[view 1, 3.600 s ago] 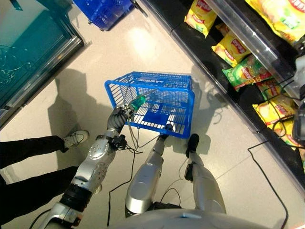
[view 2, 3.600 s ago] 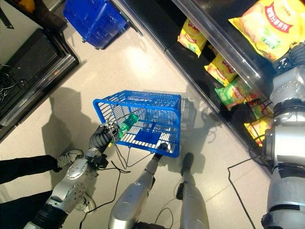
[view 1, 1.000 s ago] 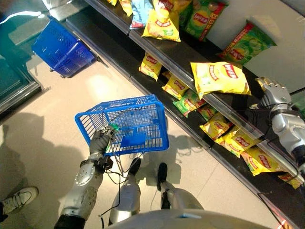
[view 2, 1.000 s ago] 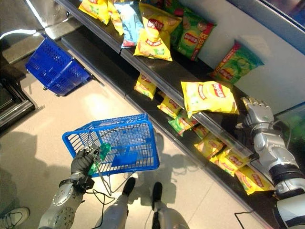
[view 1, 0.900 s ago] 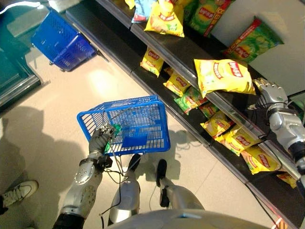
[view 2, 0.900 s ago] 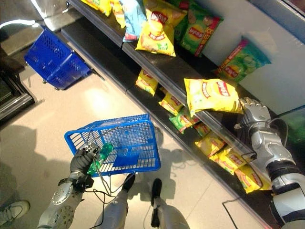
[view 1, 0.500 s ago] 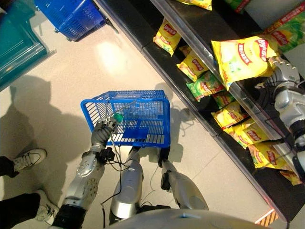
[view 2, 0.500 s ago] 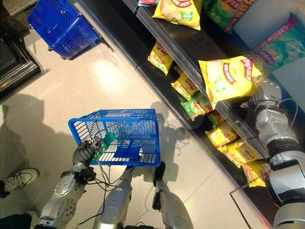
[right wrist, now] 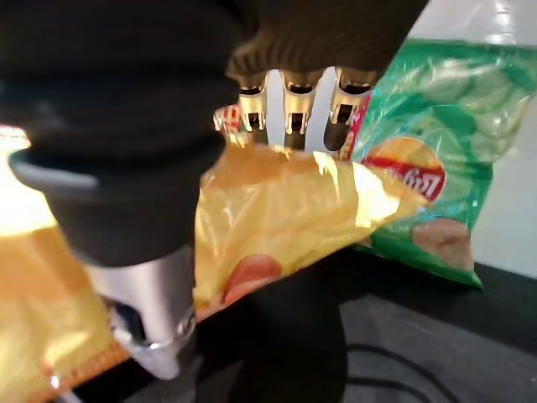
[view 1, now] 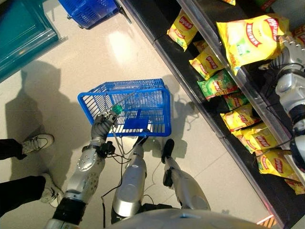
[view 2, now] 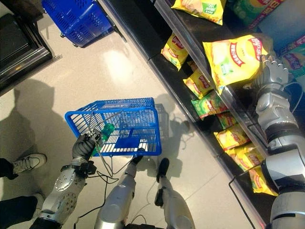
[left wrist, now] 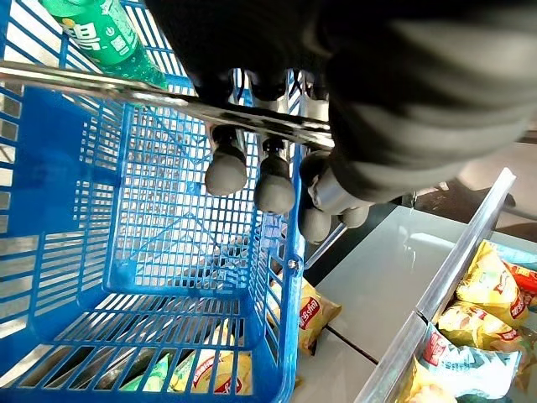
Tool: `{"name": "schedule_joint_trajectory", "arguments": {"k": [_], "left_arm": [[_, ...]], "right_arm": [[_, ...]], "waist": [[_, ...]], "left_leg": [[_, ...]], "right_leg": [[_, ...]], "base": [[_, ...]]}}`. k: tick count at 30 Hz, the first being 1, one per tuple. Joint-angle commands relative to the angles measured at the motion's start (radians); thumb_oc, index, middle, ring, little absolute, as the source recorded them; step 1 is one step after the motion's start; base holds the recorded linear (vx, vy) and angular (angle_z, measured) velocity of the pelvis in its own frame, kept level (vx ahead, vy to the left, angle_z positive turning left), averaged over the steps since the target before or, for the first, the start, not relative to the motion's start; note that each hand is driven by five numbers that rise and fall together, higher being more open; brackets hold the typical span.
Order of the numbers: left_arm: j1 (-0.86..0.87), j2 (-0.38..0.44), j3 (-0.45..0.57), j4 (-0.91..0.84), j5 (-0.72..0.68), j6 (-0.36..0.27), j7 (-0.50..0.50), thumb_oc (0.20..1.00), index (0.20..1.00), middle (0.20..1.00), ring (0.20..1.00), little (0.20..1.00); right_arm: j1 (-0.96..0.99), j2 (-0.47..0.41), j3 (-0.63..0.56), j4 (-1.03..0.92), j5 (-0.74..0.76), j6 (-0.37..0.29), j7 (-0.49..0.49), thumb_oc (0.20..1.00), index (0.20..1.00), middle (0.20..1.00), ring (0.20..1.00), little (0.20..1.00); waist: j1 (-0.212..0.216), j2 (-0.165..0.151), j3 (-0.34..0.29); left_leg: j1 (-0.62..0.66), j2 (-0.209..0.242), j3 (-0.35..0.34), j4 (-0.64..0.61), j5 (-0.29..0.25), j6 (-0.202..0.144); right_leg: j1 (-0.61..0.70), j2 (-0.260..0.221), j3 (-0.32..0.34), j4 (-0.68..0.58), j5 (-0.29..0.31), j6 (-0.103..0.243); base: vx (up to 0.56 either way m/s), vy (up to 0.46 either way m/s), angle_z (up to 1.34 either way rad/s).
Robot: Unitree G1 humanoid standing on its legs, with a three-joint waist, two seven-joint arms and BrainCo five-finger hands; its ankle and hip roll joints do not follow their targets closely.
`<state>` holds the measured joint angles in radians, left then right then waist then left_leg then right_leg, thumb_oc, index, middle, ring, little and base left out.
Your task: Pick up the snacks into the basket
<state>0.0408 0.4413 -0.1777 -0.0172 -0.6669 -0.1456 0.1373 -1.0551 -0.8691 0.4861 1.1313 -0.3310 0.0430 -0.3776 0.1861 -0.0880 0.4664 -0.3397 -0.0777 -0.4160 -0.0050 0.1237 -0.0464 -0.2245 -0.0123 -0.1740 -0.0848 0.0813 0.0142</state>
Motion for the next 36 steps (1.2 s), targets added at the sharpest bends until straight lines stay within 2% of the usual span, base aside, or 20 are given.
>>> {"name": "schedule_joint_trajectory", "arguments": {"k": [1,2,3,4,16,21,25,26,27,29,30,31,32,33,34,36], "left_arm": [[-0.006,0.031,0.038,-0.263,-0.001,-0.159,-0.023,0.2,0.2,0.2,0.2,0.2],[-0.007,0.032,0.034,-0.263,-0.003,-0.16,-0.023,0.2,0.2,0.2,0.2,0.2],[-0.009,0.037,0.033,-0.266,0.0,-0.161,-0.024,0.2,0.2,0.2,0.2,0.2],[-0.011,0.038,0.033,-0.267,0.001,-0.164,-0.024,0.2,0.2,0.2,0.2,0.2],[-0.033,0.022,0.013,-0.279,0.001,-0.167,-0.022,0.2,0.2,0.2,0.2,0.2],[-0.047,0.021,0.024,-0.278,0.016,-0.164,-0.014,0.2,0.2,0.2,0.2,0.2],[-0.052,0.005,0.06,-0.257,0.03,-0.154,-0.011,0.2,0.2,0.2,0.2,0.2],[-0.049,0.005,0.071,-0.24,0.031,-0.153,-0.017,0.2,0.2,0.2,0.2,0.2],[-0.053,-0.002,0.085,-0.233,0.032,-0.153,-0.015,0.2,0.2,0.2,0.2,0.2],[-0.046,0.0,0.092,-0.223,0.031,-0.156,-0.015,0.2,0.2,0.2,0.2,0.2],[-0.03,0.0,0.119,-0.207,0.032,-0.158,-0.01,0.2,0.2,0.2,0.2,0.2],[-0.03,0.001,0.118,-0.207,0.032,-0.158,-0.011,0.2,0.2,0.2,0.2,0.2],[-0.008,0.014,0.153,-0.199,0.035,-0.156,-0.015,0.2,0.2,0.2,0.2,0.2],[-0.008,0.015,0.152,-0.2,0.034,-0.156,-0.016,0.2,0.2,0.2,0.2,0.2],[0.011,0.024,0.176,-0.201,0.044,-0.154,-0.015,0.2,0.2,0.2,0.2,0.2],[0.013,0.018,0.177,-0.192,0.045,-0.148,-0.019,0.2,0.2,0.2,0.2,0.2]], "right_arm": [[-0.102,-0.04,0.104,0.023,0.032,0.013,-0.029,1.0,1.0,1.0,1.0,1.0],[-0.109,-0.036,0.107,0.039,0.03,0.017,-0.033,1.0,1.0,1.0,1.0,1.0],[-0.115,-0.024,0.109,0.05,0.032,0.018,-0.033,0.501,0.501,0.501,0.501,0.501],[-0.117,-0.018,0.111,0.053,0.03,0.019,-0.034,0.2,0.2,0.2,0.2,0.2],[-0.099,0.041,0.082,0.064,0.046,0.021,-0.048,0.2,0.2,0.2,0.2,0.2],[-0.019,0.076,0.005,-0.029,0.098,0.008,-0.082,0.2,0.2,0.2,0.2,0.2],[0.228,0.121,-0.148,-0.324,0.091,-0.017,-0.128,0.2,0.2,0.2,0.2,0.2],[0.371,0.153,-0.244,-0.454,0.07,-0.021,-0.141,0.2,0.2,0.2,0.2,0.2],[0.426,0.174,-0.275,-0.5,0.062,-0.034,-0.148,0.2,0.2,0.2,0.2,0.2],[0.475,0.182,-0.305,-0.532,0.047,-0.033,-0.14,0.2,0.2,0.2,0.2,0.2],[0.566,0.215,-0.366,-0.62,0.029,-0.047,-0.146,0.2,0.2,0.2,0.2,0.2],[0.57,0.216,-0.369,-0.625,0.027,-0.045,-0.144,0.2,0.2,0.2,0.2,0.2],[0.628,0.243,-0.406,-0.691,0.01,-0.062,-0.136,0.2,0.2,0.2,0.2,0.2],[0.631,0.244,-0.408,-0.695,0.009,-0.061,-0.135,0.2,0.2,0.2,0.2,0.2],[0.64,0.27,-0.418,-0.722,0.008,-0.081,-0.134,0.2,0.2,0.2,0.2,0.2],[0.667,0.279,-0.441,-0.762,0.006,-0.091,-0.135,0.2,0.2,0.2,0.2,0.2]], "waist": [[0.011,0.005,-0.024],[0.015,0.009,-0.023],[0.018,0.014,-0.021],[0.02,0.016,-0.021],[0.02,0.025,-0.028],[0.01,0.009,-0.037],[-0.041,-0.015,-0.074],[-0.06,-0.024,-0.096],[-0.088,-0.024,-0.107],[-0.088,-0.027,-0.117],[-0.119,-0.031,-0.135],[-0.115,-0.034,-0.136],[-0.127,-0.04,-0.153],[-0.125,-0.044,-0.154],[-0.105,-0.037,-0.17],[-0.113,-0.029,-0.176]], "left_leg": [[0.019,-0.024,0.021,0.066,-0.099,-0.003],[0.016,-0.025,0.019,0.065,-0.096,-0.002],[0.016,-0.024,0.015,0.061,-0.093,-0.003],[0.015,-0.024,0.014,0.059,-0.091,-0.004],[0.025,-0.026,-0.005,0.048,-0.088,-0.007],[0.041,-0.03,0.014,0.061,-0.108,0.002],[0.063,-0.047,0.072,0.099,-0.157,0.033],[0.086,-0.05,0.122,0.099,-0.177,0.052],[0.096,-0.054,0.143,0.093,-0.182,0.06],[0.102,-0.051,0.166,0.086,-0.183,0.066],[0.128,-0.043,0.215,0.064,-0.19,0.08],[0.125,-0.045,0.218,0.061,-0.183,0.08],[0.142,-0.017,0.269,0.043,-0.186,0.082],[0.139,-0.019,0.272,0.041,-0.179,0.082],[0.162,0.023,0.326,0.023,-0.176,0.074],[0.172,0.037,0.334,0.022,-0.173,0.073]], "right_leg": [[-0.075,-0.051,0.014,0.187,-0.12,0.062],[-0.078,-0.052,0.011,0.188,-0.122,0.061],[-0.08,-0.052,0.011,0.189,-0.124,0.061],[-0.08,-0.052,0.009,0.19,-0.125,0.061],[-0.068,-0.059,-0.005,0.19,-0.131,0.061],[-0.053,-0.063,0.006,0.185,-0.122,0.068],[-0.034,-0.075,0.066,0.169,-0.091,0.093],[-0.03,-0.079,0.115,0.15,-0.054,0.113],[-0.034,-0.084,0.134,0.137,-0.03,0.124],[-0.037,-0.084,0.154,0.126,-0.009,0.133],[-0.044,-0.077,0.199,0.104,0.044,0.154],[-0.048,-0.079,0.203,0.101,0.05,0.155],[-0.062,-0.074,0.196,0.103,0.085,0.183],[-0.065,-0.076,0.2,0.102,0.09,0.183],[-0.058,-0.099,0.094,0.115,0.061,0.185],[-0.045,-0.101,0.1,0.145,0.042,0.182]], "base": [[-0.01,-0.027,0.04],[0.0,0.0,0.0],[0.0,0.0,0.0],[0.0,0.0,0.0],[0.0,0.003,0.06],[0.01,0.048,0.0],[0.03,0.201,-0.25],[0.03,0.356,-0.61],[0.02,0.334,-0.87],[0.0,0.19,-1.03],[-0.01,0.172,-0.92],[-0.02,0.244,-1.26],[-0.03,0.076,-1.06],[-0.04,0.122,-1.2],[-0.05,0.038,-1.48],[-0.03,0.016,-1.71]]}}
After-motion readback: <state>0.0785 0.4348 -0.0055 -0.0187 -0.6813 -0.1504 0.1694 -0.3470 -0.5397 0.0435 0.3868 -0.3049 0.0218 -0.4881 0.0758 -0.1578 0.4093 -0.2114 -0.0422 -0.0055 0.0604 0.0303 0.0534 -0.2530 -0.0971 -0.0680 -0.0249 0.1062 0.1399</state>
